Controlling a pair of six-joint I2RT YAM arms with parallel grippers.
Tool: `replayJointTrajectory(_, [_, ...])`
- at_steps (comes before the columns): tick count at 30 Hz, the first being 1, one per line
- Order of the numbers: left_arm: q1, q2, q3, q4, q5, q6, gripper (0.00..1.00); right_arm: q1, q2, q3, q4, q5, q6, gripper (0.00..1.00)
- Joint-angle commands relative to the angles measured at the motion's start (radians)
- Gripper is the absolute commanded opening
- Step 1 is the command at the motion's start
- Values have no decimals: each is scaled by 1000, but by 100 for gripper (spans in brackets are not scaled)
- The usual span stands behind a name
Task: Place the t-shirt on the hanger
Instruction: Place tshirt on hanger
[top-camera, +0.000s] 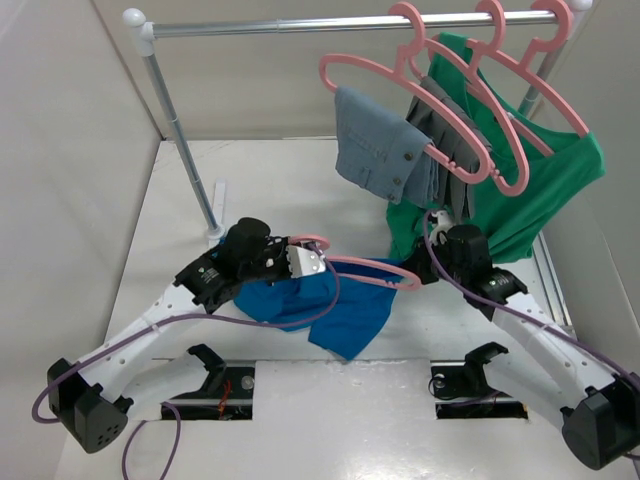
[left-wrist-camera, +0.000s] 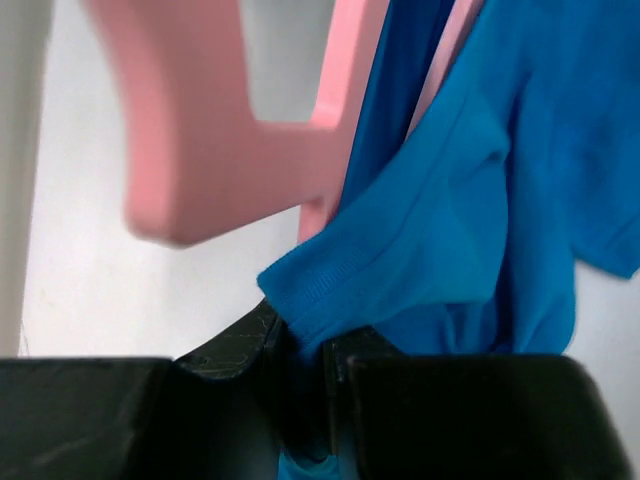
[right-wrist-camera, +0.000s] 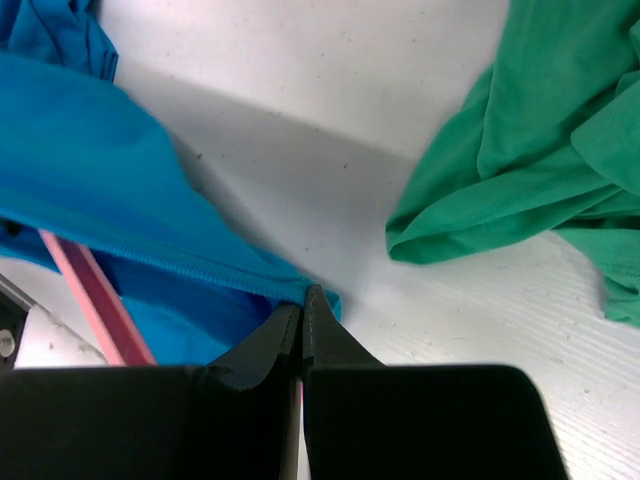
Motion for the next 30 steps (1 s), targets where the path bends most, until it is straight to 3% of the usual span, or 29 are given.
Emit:
replayJointTrajectory(1, [74,-47,-42,-57,-418,5,0,-71,-7,6,-251,260,-60,0])
replayJointTrajectory(4, [74,-47,-52,-20,-485,-16,0,-71,-17,32,-285,284,-69,0])
replayJointTrajectory(9, [74,-18,-29,-29,-434,-24,0,-71,-17,44,-258,228,-78,0])
replayJointTrajectory(16, [74,95,-43,-43,-530,-48,0,53,86,164,-320,333,-69,0])
replayJointTrajectory(20, [210,120,40,-26,-470,-156,0,74,131,205,-375,387,-89,0])
replayJointTrajectory(25, [268,94,10,31,-481,-47,0,-47,69,135,-337,275,-115,0])
replayJointTrajectory(30, [268,-3,-61,32,-450,101,0,-145,36,167,-338,264,-135,0])
